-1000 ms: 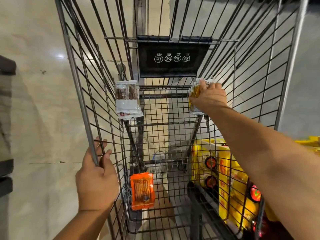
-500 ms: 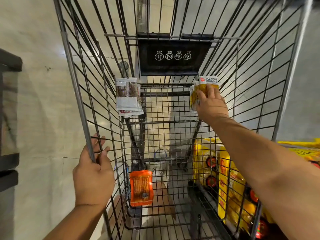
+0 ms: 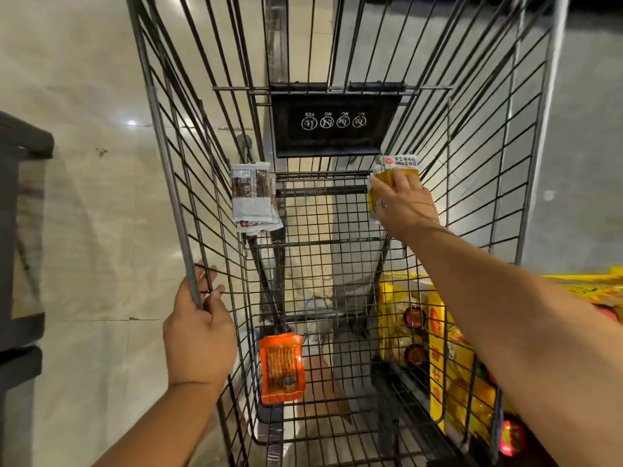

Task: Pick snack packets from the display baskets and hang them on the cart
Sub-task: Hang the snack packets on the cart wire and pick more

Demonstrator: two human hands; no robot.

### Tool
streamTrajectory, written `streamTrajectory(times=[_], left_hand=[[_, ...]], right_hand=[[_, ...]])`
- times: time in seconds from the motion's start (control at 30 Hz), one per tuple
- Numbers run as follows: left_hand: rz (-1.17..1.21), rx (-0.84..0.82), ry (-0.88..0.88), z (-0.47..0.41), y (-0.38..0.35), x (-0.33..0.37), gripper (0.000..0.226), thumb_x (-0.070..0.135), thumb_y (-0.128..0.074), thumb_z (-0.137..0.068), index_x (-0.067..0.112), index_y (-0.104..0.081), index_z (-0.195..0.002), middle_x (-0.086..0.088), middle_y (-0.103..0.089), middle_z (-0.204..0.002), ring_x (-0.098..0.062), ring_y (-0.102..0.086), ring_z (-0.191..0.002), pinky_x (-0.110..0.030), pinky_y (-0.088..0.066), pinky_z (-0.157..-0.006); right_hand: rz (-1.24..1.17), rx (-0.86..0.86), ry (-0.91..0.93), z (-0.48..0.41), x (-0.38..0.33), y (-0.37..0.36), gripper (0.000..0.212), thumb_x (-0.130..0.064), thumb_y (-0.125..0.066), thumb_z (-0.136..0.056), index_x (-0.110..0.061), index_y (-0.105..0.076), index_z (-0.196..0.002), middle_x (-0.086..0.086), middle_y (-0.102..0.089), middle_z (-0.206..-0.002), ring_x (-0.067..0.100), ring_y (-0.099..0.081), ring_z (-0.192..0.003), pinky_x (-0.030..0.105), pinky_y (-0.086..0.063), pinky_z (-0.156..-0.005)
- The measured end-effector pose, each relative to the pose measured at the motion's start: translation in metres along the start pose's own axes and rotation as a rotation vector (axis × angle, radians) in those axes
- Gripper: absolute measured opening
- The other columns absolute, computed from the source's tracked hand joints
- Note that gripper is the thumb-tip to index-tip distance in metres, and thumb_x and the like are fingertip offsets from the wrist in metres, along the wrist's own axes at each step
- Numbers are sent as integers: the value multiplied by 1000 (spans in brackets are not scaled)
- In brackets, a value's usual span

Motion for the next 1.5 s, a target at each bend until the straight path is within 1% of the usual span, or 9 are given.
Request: streamTrajectory(times=[0.2, 0.3, 0.4, 0.53, 0.63, 0.8, 0.93, 1.23, 1.5], left_hand=[[-28, -27, -34, -1, -3, 1, 28, 9, -50, -103, 13, -57, -130, 10, -57, -67, -15, -59, -64, -30, -45, -70], [-38, -64, -19, 2, -1, 7, 31, 9, -49, -103, 12, -53, -134, 7, -54, -68, -23, -57, -66, -31, -43, -64], [-49, -123, -19, 6, 3, 14, 37, 10, -46, -103, 12, -43, -140, -3, -61, -85, -28, -61, -73, -32, -45, -63], [-84, -321, -77, 4, 4, 19, 65, 14, -56, -99, 16, -17, -152, -13, -65, -120, -38, -68, -92, -47, -58, -81], [-65, -460, -141, 18, 17, 30, 86, 16, -66, -95, 16, -6, -156, -14, -44, -151, -33, -58, -120, -33, -46, -97], [-190, -356, -520, 60, 60, 82, 75, 14, -76, -82, 6, -39, -147, -20, -49, -141, -38, -47, -130, -49, -42, -109], [-297, -544, -820, 140, 63, 131, 68, 12, -70, -88, 7, -40, -149, -15, -35, -156, -34, -30, -145, -47, -28, -119], [-408, -919, -1410, 347, 49, 192, 46, 17, -70, -90, 10, -56, -133, -13, -57, -128, -33, -46, -126, -38, -29, -105], [-361, -1065, -1683, 515, 19, 182, 42, 20, -71, -90, 12, -58, -129, -6, -59, -127, -27, -49, -124, -33, -33, -100]], right_hand=[[-365, -116, -247, 74, -20, -28, 62, -29, -52, -98, -46, -27, -152, -3, -6, -169, 20, -8, -154, 37, -15, -122], [-334, -188, -209, 142, -56, -37, 68, -23, -53, -98, -35, -22, -158, 1, 2, -170, 29, -4, -154, 46, -27, -120], [-368, -207, -193, 211, -86, -34, 69, -21, -52, -100, -34, -17, -159, 6, 7, -169, 34, -4, -154, 47, -25, -121], [-496, -168, -218, 290, -99, -18, 72, -19, -56, -98, -40, -21, -158, 0, 11, -169, 31, -6, -155, 43, -25, -122], [-610, -79, -302, 346, -90, 6, 68, -21, -56, -99, -41, -25, -157, -5, 7, -169, 27, -13, -154, 39, -29, -119], [-651, 206, -428, 436, -69, 62, 56, -20, -63, -97, -22, -46, -151, 12, -24, -165, 30, -27, -150, 31, -21, -119], [-734, 359, -516, 509, -58, 87, 51, -21, -65, -94, -19, -53, -144, 12, -37, -157, 32, -34, -144, 40, -26, -118], [-695, 640, -761, 684, -16, 118, 37, -25, -62, -96, -17, -63, -133, 5, -56, -137, 27, -44, -132, 38, -32, -113], [-749, 669, -981, 818, 43, 67, 35, -32, -57, -100, -27, -59, -135, -5, -57, -132, 19, -45, -129, 35, -33, -108]])
Point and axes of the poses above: each hand's wrist, its own z-axis away from the middle knuckle, its own y-axis out of the back of the hand, x = y × z, the point moved 9 cm from there along -z, towards the middle knuckle
